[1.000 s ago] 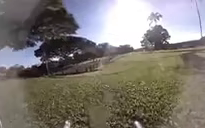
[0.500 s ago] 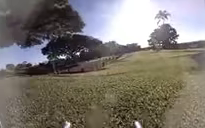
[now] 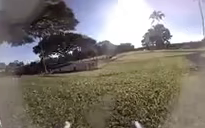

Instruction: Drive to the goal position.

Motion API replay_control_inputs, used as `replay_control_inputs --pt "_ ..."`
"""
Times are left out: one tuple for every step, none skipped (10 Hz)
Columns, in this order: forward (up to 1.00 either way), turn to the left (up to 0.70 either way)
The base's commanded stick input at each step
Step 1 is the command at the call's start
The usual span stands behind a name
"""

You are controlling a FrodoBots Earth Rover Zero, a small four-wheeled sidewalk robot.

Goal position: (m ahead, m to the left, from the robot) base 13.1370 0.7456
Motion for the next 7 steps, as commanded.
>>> replay_control_inputs --pt "0.59 -0.19" --pt "0.45 -0.27" --pt "0.45 -0.27" --pt "0.45 -0.27" --pt "0.45 -0.27" --pt "0.45 -0.21" --pt "0.45 0.00"
